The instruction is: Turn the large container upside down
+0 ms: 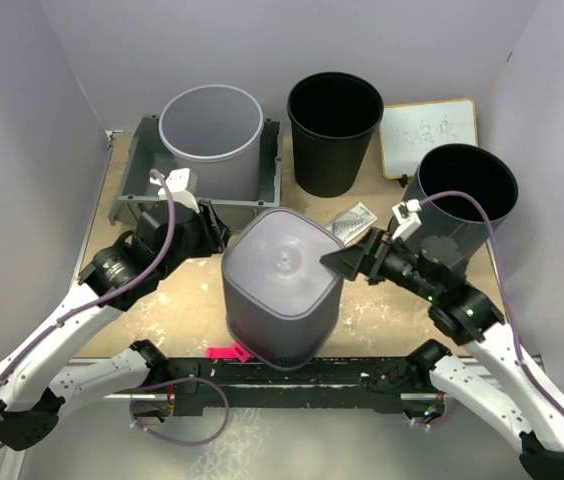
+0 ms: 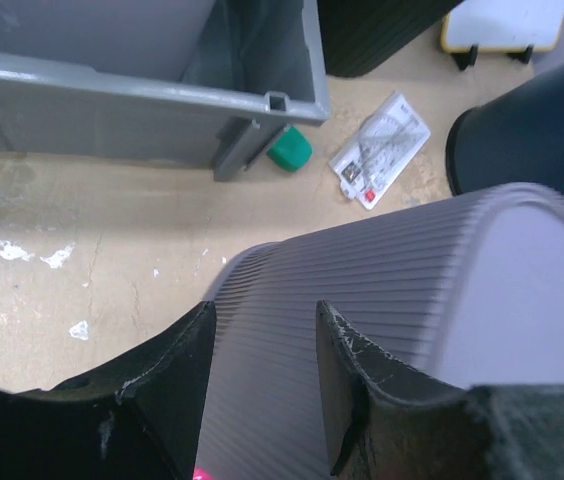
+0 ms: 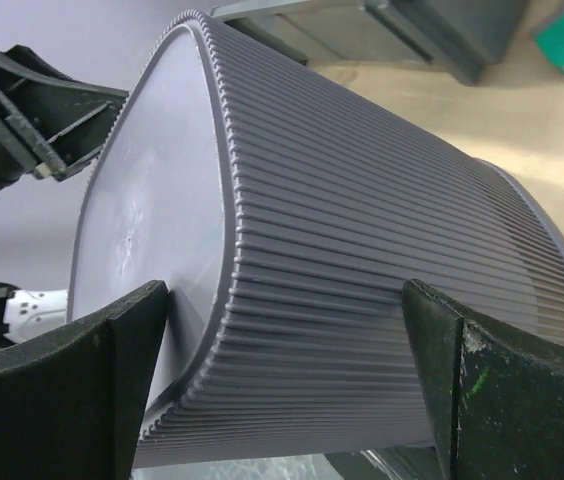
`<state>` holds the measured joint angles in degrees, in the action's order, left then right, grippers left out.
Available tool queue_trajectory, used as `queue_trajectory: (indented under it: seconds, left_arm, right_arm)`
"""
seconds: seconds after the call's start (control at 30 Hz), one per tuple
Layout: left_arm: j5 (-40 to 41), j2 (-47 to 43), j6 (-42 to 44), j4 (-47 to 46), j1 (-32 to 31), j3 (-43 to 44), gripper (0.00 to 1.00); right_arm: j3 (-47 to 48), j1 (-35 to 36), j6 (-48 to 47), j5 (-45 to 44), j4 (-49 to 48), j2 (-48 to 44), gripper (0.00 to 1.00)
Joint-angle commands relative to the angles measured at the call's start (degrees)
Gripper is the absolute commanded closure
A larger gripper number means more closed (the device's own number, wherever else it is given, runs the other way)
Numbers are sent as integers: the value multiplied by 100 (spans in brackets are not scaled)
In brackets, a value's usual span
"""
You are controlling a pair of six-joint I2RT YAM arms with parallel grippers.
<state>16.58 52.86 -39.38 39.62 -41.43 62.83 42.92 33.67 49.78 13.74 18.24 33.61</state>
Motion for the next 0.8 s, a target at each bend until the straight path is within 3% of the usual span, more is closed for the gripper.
queue_trajectory:
  seconds: [0.0,0.2,0.27,0.33,0.4,0.5,0.67,0.77]
  left_arm:
    - [537,-277,-11,112,-10,959,58]
    - [1347,-422,273,88,-14,2343,55]
    - [1137,-299,432,9,-16,2632,55]
    - [825,-63,545,22,-13,2842,55]
    - [460,209,642,48,-15,2977,55]
    - [-142,621,736,-59,-17,3155,52]
    - [-826,1390,955,-320,-23,3800,51]
    - [-1268,2064,954,-372,-86,4300,51]
  right_arm:
    - [-341,39,320,722,-1453,1003,3]
    - [-59,95,299,617,-2738,2195,3]
    - [358,96,25,616,-2456,2464,4]
    - [1172,96,-621,233,-1417,2632,4]
    - [2117,96,-1622,-656,27,2700,3]
    - [3201,87,-2420,-2636,1413,2527,0]
    - [4081,74,-3447,-5438,2308,2301,0]
    - [4493,-223,-3854,-5989,2633,2619,0]
